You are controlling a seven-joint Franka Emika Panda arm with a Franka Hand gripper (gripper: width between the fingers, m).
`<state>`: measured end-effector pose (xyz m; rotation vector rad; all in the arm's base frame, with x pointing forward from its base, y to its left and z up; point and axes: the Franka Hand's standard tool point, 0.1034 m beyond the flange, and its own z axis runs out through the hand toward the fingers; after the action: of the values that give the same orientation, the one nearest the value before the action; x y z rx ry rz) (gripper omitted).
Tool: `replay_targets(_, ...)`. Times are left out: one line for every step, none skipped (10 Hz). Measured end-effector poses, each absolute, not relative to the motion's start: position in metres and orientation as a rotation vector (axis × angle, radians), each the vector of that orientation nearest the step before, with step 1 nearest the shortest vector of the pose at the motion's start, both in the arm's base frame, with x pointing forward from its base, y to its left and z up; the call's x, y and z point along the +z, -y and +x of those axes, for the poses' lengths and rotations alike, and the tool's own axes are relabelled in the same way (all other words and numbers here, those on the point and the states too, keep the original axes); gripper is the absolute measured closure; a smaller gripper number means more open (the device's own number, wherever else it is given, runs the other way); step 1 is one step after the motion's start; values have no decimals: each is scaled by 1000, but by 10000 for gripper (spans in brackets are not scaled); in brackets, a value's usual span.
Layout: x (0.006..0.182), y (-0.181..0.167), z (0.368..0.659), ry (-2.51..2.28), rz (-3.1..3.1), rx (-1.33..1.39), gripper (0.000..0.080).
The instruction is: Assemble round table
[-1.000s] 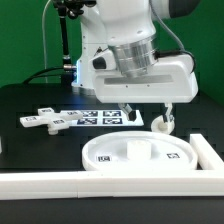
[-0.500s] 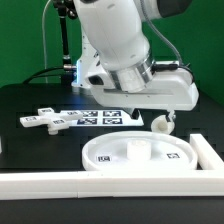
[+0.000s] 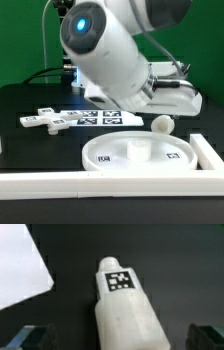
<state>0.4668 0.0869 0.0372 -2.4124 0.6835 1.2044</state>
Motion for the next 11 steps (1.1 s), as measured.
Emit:
replay_targets(34,-91,468,-664,-2395,1240,151)
replay_targets(31,-92,470,-660,-2395,1241,151)
replay_targets(28,-93,470,-661,-2401,1234,151)
replay_targets(25,-94,469,-661,-2401,1236,151)
replay_targets(22,-96,467,-659,-2401,1242,151)
replay_targets(18,-97,466,-658,-2403,1239,151)
replay_targets(14,-97,465,-657,-2406,1235,151)
replay_targets(12,-98,463,-655,-2407,1239,151)
replay_targets(11,-100,462,-652,-2409,1242,151)
replay_targets(11,-100,461,-650,-2409,1243,151)
replay_targets(10,-101,461,-650,-2408,1246,245)
